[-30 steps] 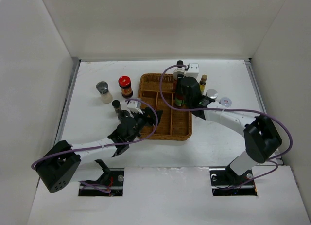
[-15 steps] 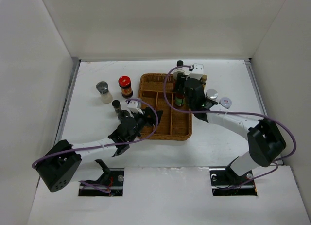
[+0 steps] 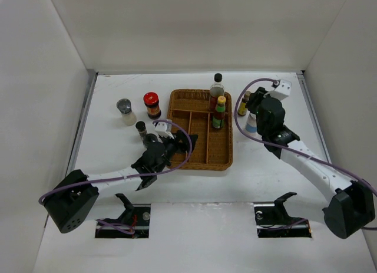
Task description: Organize the condiment bottles
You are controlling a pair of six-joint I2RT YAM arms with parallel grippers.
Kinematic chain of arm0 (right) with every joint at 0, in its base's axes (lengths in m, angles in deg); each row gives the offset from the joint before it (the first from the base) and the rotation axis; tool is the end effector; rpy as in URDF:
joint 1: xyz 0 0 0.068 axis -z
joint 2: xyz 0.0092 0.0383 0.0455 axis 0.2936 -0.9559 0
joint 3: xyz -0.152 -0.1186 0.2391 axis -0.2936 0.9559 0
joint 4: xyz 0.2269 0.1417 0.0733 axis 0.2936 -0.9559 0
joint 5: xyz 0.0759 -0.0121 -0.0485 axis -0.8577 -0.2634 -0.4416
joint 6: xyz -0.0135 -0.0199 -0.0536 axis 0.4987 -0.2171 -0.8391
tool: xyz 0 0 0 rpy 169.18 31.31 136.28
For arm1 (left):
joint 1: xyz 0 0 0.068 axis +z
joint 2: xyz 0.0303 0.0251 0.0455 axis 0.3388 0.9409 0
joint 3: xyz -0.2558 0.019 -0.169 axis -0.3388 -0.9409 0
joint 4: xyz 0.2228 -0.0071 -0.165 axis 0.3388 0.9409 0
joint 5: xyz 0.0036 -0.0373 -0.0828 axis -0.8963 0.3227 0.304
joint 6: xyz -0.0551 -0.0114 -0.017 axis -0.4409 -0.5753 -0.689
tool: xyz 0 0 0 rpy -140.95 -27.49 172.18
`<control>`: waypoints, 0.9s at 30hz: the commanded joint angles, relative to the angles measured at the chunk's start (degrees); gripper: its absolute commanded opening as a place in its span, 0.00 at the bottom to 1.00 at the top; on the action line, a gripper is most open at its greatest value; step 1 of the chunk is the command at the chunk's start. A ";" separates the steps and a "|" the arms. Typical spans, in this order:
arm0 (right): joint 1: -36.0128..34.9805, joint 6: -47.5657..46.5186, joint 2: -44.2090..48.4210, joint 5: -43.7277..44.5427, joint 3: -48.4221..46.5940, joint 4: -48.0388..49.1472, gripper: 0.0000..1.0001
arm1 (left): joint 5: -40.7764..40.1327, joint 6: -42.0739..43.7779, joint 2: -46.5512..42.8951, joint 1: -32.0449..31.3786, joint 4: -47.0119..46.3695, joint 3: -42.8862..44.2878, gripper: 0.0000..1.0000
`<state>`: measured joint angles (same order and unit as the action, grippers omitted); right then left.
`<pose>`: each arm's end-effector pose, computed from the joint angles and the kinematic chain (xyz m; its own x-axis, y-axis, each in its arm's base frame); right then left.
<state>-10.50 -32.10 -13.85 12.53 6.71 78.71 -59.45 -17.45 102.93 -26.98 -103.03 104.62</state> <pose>0.2582 0.1087 0.3558 -0.0473 0.3100 -0.9496 0.1214 0.9454 0.3026 0.1743 -0.1686 0.2274 -0.3049 -0.4246 -0.8525 0.4172 0.7451 -0.5203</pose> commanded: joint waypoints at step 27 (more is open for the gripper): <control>2.23 -0.47 -0.21 4.09 2.83 -9.87 0.42 | 0.83 -0.40 0.24 0.16 -3.27 0.14 0.67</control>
<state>-5.43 -31.02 -21.29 13.71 10.21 66.67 -59.43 -17.43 103.26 -27.09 -103.03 104.59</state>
